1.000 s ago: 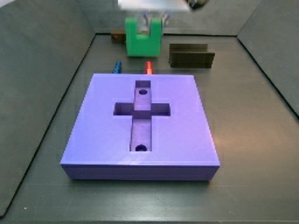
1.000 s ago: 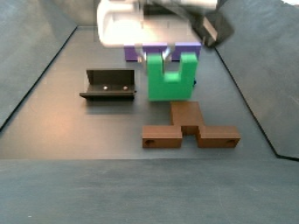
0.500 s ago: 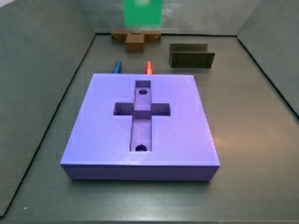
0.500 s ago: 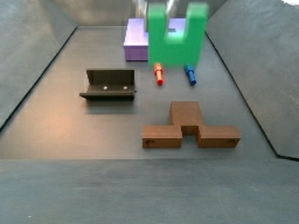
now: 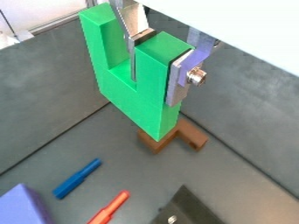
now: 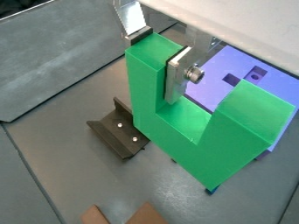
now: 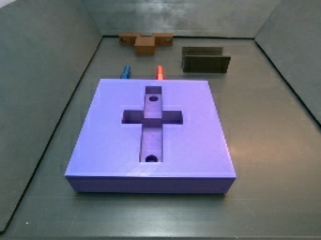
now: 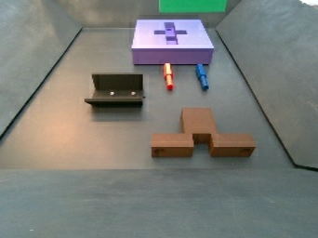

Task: Pick up the green object. Move up. Move to above the board. Insert the green object.
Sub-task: Move to above the board.

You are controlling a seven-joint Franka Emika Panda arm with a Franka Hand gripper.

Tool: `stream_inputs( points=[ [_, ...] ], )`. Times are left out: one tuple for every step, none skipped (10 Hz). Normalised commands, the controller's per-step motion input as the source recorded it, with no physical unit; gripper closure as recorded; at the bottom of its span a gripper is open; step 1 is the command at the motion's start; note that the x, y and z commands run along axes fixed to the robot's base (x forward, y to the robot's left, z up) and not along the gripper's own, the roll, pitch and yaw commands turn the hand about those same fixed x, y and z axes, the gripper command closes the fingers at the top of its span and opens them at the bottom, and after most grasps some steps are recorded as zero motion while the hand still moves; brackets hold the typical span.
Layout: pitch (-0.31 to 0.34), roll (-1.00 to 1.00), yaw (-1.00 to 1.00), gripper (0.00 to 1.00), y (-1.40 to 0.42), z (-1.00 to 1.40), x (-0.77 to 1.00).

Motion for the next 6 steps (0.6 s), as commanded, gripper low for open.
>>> stream_inputs(
  points=[
    [0.201, 0.08, -0.16, 1.0, -1.4, 0.19, -0.14],
    [0.112, 0.08, -0.07, 1.0, -1.4, 0.2, -0.14],
    [0.073, 0.02, -0.04, 1.0, -1.4, 0.2, -0.14],
    [0.059, 0.01, -0.02, 1.0, -1.4, 0.2, -0.13],
    [0.047, 0.0, -0.01, 1.0, -1.4, 0.21, -0.13],
    [0.057, -0.01, 0.0, 1.0, -1.4, 0.23, -0.12]
  ],
)
